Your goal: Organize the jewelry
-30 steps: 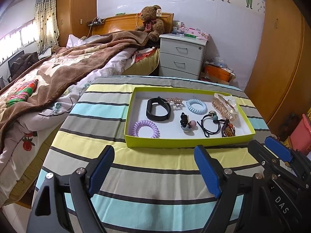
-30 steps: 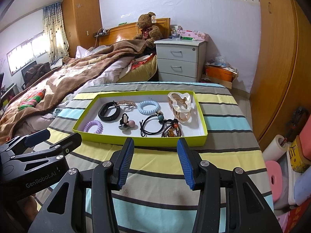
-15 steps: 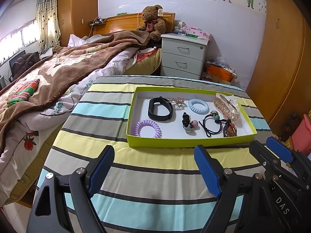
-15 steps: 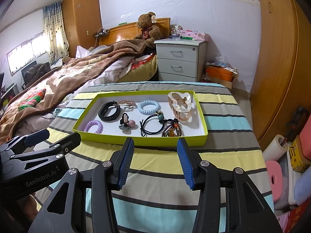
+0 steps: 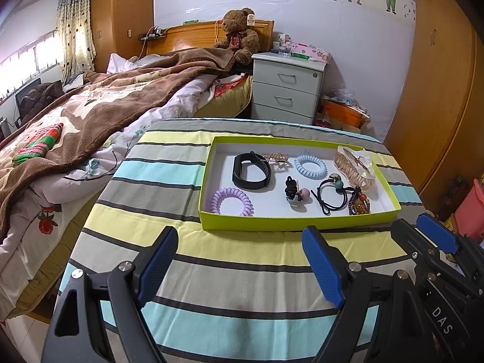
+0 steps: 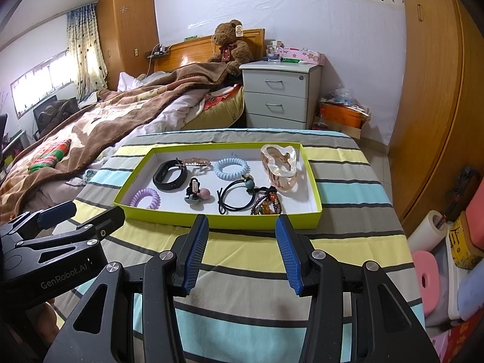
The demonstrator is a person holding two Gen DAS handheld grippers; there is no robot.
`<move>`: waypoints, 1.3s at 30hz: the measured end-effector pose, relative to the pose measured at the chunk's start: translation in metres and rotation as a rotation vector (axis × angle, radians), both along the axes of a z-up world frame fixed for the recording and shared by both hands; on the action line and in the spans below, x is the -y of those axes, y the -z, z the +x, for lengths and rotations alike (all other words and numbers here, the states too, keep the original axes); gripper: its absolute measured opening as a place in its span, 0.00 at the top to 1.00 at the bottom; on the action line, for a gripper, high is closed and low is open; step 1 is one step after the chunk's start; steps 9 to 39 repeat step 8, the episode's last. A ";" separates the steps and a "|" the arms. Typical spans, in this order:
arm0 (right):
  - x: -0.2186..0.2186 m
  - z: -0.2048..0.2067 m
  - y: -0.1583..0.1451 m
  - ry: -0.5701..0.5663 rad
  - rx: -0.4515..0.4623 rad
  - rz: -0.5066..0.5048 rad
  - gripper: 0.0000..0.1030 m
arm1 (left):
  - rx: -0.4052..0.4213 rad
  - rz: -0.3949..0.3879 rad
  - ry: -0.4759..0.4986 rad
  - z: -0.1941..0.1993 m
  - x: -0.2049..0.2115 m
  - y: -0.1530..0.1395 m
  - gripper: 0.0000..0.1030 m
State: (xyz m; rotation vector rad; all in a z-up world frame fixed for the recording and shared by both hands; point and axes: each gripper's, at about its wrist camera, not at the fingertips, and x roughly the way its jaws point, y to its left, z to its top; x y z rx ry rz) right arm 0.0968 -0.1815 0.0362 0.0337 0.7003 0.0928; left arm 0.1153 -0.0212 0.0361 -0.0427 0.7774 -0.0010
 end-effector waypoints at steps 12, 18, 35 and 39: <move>0.000 0.000 0.000 0.000 0.000 -0.001 0.54 | 0.002 0.007 -0.006 0.000 -0.001 -0.001 0.17; 0.000 0.000 0.000 0.000 0.000 -0.001 0.54 | 0.002 0.007 -0.006 0.000 -0.001 -0.001 0.17; 0.000 0.000 0.000 0.000 0.000 -0.001 0.54 | 0.002 0.007 -0.006 0.000 -0.001 -0.001 0.17; 0.000 0.000 0.000 0.000 0.000 -0.001 0.54 | 0.002 0.007 -0.006 0.000 -0.001 -0.001 0.17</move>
